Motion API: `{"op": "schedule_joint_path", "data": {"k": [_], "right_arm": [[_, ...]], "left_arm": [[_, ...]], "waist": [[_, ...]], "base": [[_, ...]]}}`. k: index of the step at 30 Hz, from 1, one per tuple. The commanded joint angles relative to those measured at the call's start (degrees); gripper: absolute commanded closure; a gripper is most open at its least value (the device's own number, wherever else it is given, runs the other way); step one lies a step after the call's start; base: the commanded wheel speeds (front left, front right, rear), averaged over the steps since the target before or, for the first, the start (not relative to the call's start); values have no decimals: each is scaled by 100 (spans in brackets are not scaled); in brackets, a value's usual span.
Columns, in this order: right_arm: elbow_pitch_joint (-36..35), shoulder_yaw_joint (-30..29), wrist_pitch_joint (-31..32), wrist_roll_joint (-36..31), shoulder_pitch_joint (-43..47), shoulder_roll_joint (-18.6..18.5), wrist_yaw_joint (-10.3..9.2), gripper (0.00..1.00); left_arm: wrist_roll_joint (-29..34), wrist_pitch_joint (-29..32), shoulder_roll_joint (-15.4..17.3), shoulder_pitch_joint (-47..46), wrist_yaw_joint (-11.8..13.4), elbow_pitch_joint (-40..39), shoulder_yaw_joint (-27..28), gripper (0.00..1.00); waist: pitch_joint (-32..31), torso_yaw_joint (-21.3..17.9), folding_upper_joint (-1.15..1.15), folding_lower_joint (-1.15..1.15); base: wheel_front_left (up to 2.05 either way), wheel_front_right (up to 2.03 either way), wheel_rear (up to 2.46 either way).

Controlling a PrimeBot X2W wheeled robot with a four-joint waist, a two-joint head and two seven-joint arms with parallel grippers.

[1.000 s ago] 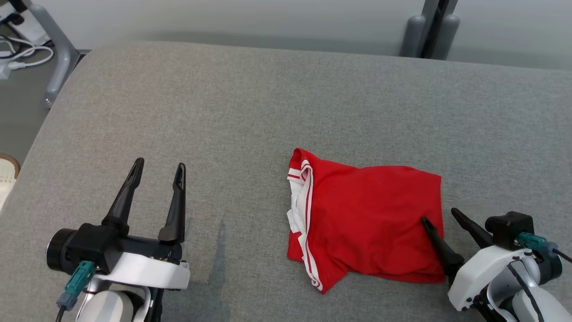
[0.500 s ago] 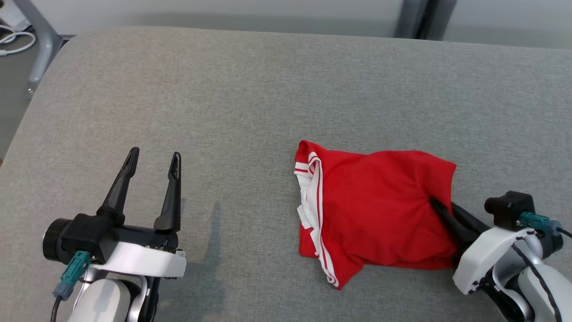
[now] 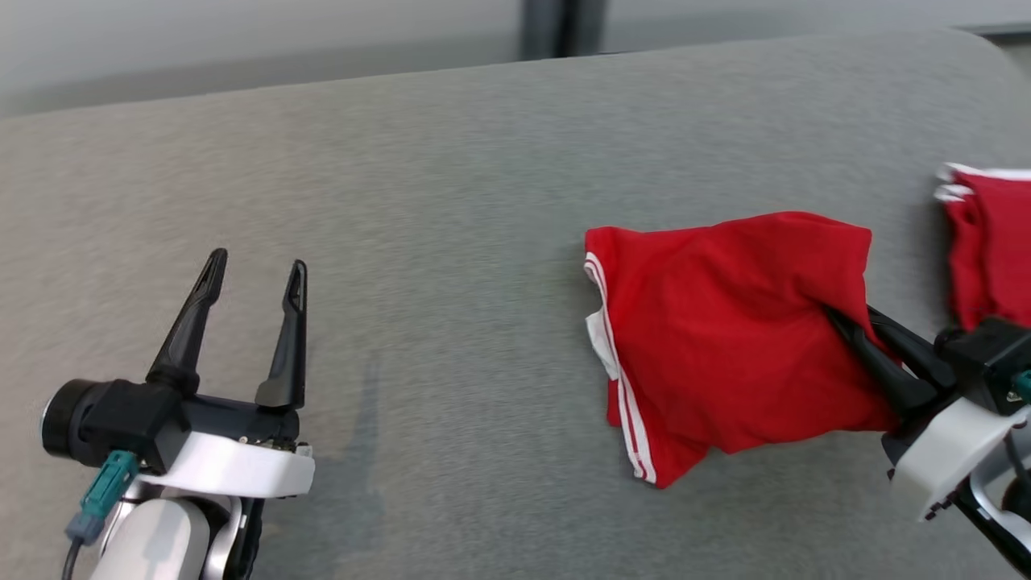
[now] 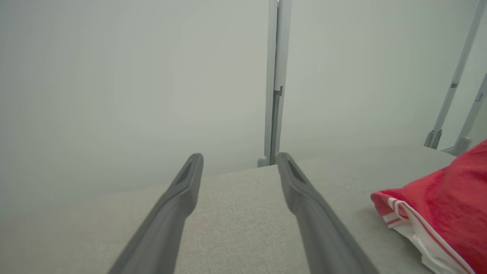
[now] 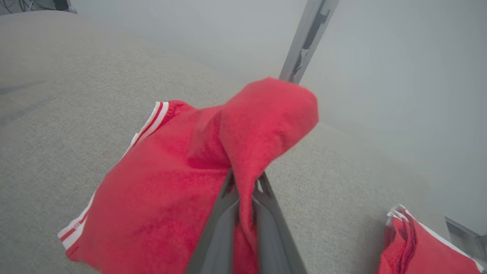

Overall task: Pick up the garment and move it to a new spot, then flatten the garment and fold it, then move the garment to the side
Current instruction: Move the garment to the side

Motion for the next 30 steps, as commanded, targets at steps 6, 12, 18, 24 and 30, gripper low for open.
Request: {"op": "schedule_joint_path", "data": {"k": [6,12,18,24,30], "right_arm": [[-287,-76,48,44,-48,5,0,100],[207,175,-362,200,-679,71,0,100],[1391,322,-991,442,-1659,-138,-1,100],[2484,243,-1495,550,-2447,-464,0,100],[3595,76,-1897,638,-3333,-698,0,100]], "left_arm": [[119,239,200,-199,10,-264,-16,0],[196,453,301,-420,-61,-427,-132,0],[296,681,408,-733,-159,-585,-251,0],[407,844,493,-999,-219,-705,-350,0],[472,977,604,-1250,-267,-840,-376,0]], "waist": [[291,-1194,0,0],[565,-1591,0,0],[915,-1708,0,0],[1294,-1621,0,0],[1749,-1540,0,0]], "base": [[0,0,0],[0,0,0],[0,0,0],[0,0,0],[0,0,0]]}}
